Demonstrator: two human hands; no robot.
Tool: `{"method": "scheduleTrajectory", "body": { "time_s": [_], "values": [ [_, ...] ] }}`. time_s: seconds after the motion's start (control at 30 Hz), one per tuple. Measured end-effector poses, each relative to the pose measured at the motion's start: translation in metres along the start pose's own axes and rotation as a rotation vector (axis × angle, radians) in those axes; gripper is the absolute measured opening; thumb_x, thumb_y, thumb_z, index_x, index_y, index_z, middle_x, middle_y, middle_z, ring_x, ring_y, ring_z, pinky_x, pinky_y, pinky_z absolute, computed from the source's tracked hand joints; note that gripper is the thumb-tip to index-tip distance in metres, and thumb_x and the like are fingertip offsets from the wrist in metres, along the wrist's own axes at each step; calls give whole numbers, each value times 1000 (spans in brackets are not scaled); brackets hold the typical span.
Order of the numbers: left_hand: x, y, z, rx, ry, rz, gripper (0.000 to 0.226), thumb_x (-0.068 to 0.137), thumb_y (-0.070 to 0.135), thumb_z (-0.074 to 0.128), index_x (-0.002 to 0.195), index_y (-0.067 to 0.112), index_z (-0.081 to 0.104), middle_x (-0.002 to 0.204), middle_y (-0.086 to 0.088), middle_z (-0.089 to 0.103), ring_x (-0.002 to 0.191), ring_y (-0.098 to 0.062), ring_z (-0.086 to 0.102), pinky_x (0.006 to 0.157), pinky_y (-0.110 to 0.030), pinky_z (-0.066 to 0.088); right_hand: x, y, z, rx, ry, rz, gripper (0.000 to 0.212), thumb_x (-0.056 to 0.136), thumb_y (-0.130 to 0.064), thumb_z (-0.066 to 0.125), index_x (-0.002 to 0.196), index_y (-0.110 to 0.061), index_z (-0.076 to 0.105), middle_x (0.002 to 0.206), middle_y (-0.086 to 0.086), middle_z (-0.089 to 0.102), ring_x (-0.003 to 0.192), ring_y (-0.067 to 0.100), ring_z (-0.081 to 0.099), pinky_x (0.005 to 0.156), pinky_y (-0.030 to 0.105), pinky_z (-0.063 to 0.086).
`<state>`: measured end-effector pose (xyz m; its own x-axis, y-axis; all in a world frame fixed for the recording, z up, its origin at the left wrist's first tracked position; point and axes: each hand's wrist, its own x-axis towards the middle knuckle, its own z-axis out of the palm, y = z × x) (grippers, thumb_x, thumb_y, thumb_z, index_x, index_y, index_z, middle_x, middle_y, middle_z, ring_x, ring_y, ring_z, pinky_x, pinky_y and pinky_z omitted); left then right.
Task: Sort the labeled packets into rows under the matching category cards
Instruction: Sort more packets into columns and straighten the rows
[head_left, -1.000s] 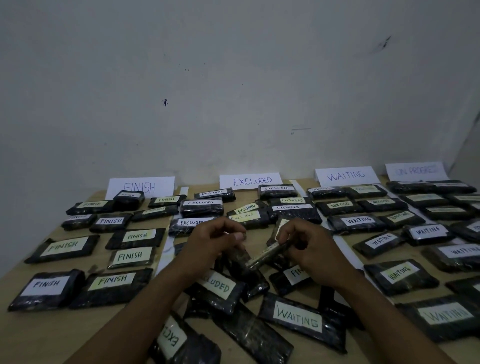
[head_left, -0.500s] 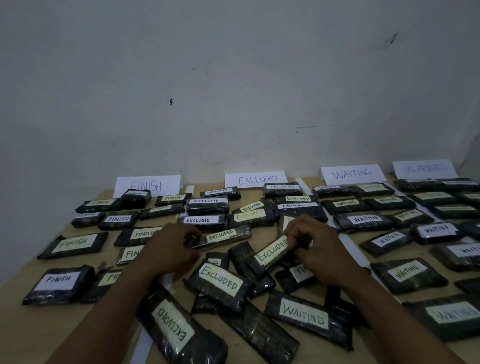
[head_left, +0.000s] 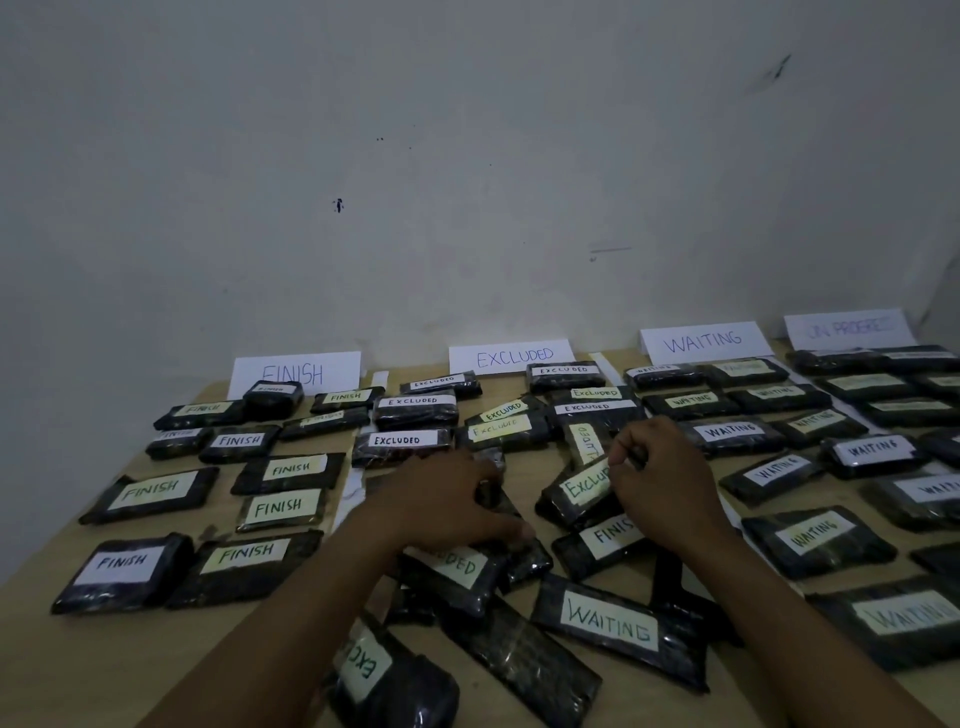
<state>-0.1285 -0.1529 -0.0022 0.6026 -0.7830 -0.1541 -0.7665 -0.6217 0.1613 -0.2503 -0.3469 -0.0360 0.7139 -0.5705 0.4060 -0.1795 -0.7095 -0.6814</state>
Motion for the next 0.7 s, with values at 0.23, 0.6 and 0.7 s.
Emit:
{"method": "scheduleTrajectory", "body": {
  "time_s": [0.23,0.6,0.7],
  "values": [
    [3,26,6,85,-104,-55,109,47,91,59,135,29,43,144,-3,35,126,-26,39,97,-42,41,-1,0,-1,-35,-64,65,13,78,-9,62,71,-19,57,91,-10,47,79,10,51,64,29,39],
    [-3,-6,5,-913,43,72,64,63,55,70,124,40,55,125,8,56,106,-13,61,85,-32,49,-1,-4,-3,-64,-64,47,11,79,-8,62,75,-18,59,90,-9,46,73,3,46,59,15,33],
    [-2,-20,8,-1386,30,189,72,62,49,70,127,21,57,122,-14,61,99,-34,63,85,-50,49,-2,-5,-2,-84,-69,34,11,78,-7,61,78,-18,60,91,-10,46,71,3,45,59,12,32]
  ]
}}
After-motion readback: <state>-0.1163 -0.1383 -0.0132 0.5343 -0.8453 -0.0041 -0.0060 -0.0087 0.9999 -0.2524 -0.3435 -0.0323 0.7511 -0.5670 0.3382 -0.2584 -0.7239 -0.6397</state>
